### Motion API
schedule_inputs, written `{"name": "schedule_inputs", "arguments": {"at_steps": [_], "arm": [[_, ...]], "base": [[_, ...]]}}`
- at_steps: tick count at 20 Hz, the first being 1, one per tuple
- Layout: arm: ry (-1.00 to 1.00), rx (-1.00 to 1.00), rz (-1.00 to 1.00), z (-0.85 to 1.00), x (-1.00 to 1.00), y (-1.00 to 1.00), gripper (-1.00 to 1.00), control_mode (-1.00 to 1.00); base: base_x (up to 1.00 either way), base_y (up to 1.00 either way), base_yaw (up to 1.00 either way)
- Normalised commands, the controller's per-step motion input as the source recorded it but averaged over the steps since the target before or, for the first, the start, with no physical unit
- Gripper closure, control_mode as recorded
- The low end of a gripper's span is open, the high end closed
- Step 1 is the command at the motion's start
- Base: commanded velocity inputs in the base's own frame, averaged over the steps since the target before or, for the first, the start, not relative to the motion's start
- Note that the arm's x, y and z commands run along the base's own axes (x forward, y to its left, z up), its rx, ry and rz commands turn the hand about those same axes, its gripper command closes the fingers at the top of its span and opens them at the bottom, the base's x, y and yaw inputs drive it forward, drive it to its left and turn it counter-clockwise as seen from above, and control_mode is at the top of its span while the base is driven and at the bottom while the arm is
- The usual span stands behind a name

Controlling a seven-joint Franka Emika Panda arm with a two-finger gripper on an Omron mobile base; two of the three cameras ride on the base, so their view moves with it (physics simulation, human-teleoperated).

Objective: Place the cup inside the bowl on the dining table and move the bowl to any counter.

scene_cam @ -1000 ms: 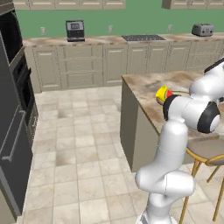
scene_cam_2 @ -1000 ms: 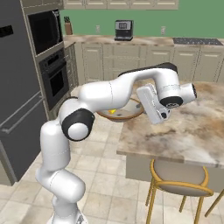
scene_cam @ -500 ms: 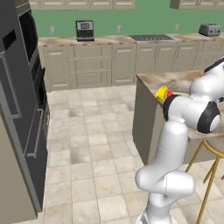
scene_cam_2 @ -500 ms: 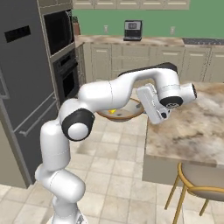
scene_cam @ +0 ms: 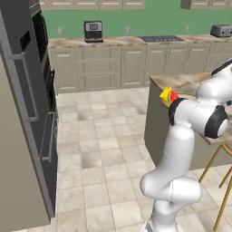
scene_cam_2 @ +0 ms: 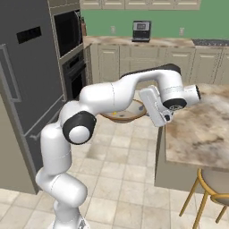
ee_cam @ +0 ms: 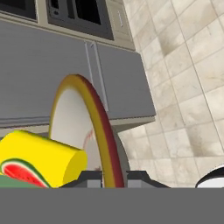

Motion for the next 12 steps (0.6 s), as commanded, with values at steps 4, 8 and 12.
{"name": "schedule_inputs", "arguments": {"at_steps": [4, 8, 12], "arm": [[0.0, 0.0, 0.0, 0.0, 0.0, 0.0, 1.0, 1.0], [0.0, 0.0, 0.0, 0.0, 0.0, 0.0, 1.0, 1.0], [0.0, 0.0, 0.0, 0.0, 0.0, 0.0, 1.0, 1.0]], "base": [[0.38, 0.32, 0.0], [0.52, 0.44, 0.0], [0.49, 0.44, 0.0]]}}
